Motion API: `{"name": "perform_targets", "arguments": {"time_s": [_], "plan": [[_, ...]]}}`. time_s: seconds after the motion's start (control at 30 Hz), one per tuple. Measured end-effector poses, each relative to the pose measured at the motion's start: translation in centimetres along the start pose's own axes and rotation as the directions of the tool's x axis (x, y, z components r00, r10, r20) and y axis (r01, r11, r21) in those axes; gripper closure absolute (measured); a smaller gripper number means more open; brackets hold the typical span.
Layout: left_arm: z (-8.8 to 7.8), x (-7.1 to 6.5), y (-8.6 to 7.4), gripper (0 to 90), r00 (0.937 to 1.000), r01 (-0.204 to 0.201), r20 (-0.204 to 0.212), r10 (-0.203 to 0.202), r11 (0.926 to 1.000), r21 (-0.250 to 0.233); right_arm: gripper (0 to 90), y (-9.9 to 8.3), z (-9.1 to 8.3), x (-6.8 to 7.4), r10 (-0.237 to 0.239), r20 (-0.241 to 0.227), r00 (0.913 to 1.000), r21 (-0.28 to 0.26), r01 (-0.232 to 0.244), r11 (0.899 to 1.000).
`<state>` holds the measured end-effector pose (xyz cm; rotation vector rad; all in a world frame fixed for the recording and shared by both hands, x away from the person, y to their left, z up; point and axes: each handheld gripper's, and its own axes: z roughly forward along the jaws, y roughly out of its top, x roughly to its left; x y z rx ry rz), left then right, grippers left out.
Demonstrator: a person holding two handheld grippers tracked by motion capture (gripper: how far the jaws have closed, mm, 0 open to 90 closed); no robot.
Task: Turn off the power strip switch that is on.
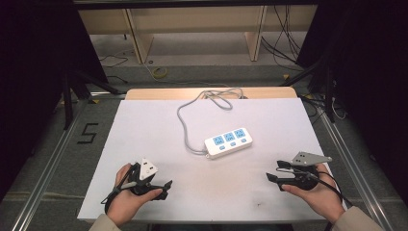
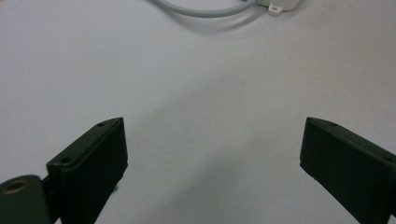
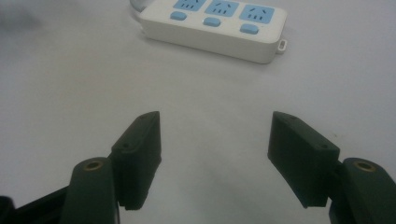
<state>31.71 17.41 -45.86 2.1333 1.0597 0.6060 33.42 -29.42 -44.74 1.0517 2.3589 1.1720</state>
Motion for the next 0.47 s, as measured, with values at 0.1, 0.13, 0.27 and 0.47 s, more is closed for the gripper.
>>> {"name": "perform_targets", "arguments": {"time_s": [0.1,0.13,0.27,0.47], "plan": [[-0.02,0.0,0.0,7.2,1.0,0.001,-0.001,-0.001,1.0,-0.001,34.6,-0.02,-0.13,-0.04,0.006,0.003,1.0,-0.013,-0.006,1.0],[-0.02,0.0,0.01,7.1,1.0,0.0,-0.002,0.0,1.0,-0.001,34.4,-0.02,-0.17,-0.07,0.007,0.004,1.0,-0.016,-0.007,1.0],[-0.02,0.0,0.03,7.1,1.0,-0.002,-0.002,0.002,1.0,-0.001,34.1,-0.03,-0.17,-0.14,0.011,0.004,0.9999,-0.021,-0.011,1.0],[0.01,0.01,0.08,7.2,1.0,0.0,-0.002,0.0,1.0,-0.001,33.6,-0.02,-0.09,-0.07,0.01,-0.001,0.9999,-0.021,-0.01,1.0]]}}
